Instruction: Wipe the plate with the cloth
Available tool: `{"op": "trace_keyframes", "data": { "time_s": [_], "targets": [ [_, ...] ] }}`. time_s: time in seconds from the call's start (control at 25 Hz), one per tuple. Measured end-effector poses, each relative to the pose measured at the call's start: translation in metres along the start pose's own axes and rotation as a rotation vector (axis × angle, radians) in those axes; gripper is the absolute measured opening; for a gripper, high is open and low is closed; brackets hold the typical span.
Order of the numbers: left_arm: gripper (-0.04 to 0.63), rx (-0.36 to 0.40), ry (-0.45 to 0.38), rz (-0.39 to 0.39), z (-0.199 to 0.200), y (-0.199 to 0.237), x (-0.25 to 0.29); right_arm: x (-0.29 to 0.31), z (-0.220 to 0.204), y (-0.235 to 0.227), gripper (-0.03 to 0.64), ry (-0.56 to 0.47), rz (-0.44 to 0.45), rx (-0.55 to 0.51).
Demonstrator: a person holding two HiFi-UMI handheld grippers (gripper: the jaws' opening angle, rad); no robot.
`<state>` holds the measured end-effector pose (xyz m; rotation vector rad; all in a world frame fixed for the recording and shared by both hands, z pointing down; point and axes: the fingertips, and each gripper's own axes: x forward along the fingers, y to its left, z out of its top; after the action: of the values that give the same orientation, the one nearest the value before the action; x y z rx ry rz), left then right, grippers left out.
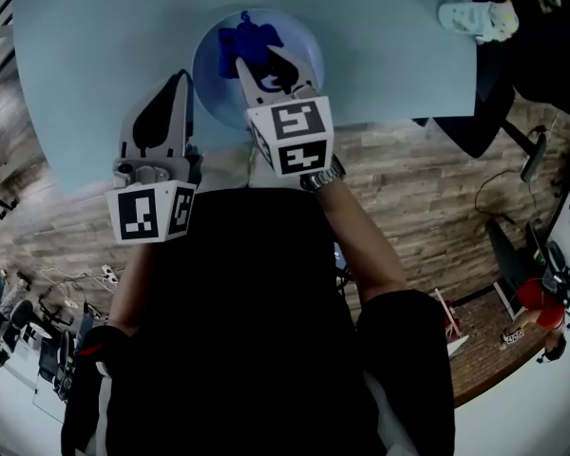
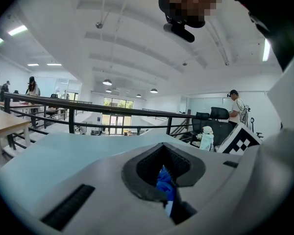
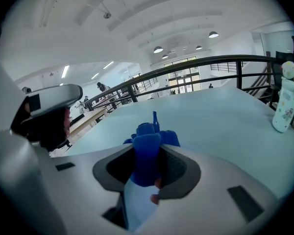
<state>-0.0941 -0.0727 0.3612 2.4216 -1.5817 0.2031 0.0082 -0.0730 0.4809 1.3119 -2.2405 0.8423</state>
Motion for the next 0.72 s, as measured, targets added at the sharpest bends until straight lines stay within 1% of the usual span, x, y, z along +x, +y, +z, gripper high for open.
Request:
{"op": "trace_keyframes", "data": {
  "time_s": [0.36,0.72],
  "targets": [
    [0.002,0.007,0.010,-0.005,-0.001,-0.009,0.013,0.028,-0.026,-0.008,0.118,0.076,0.022,0.005],
    [0.002,-0.023,0.010,0.047,-0.004,-0.007,0.018,0.042,-0.042,-0.020,0.118,0.129,0.020,0.013]
  ]
}}
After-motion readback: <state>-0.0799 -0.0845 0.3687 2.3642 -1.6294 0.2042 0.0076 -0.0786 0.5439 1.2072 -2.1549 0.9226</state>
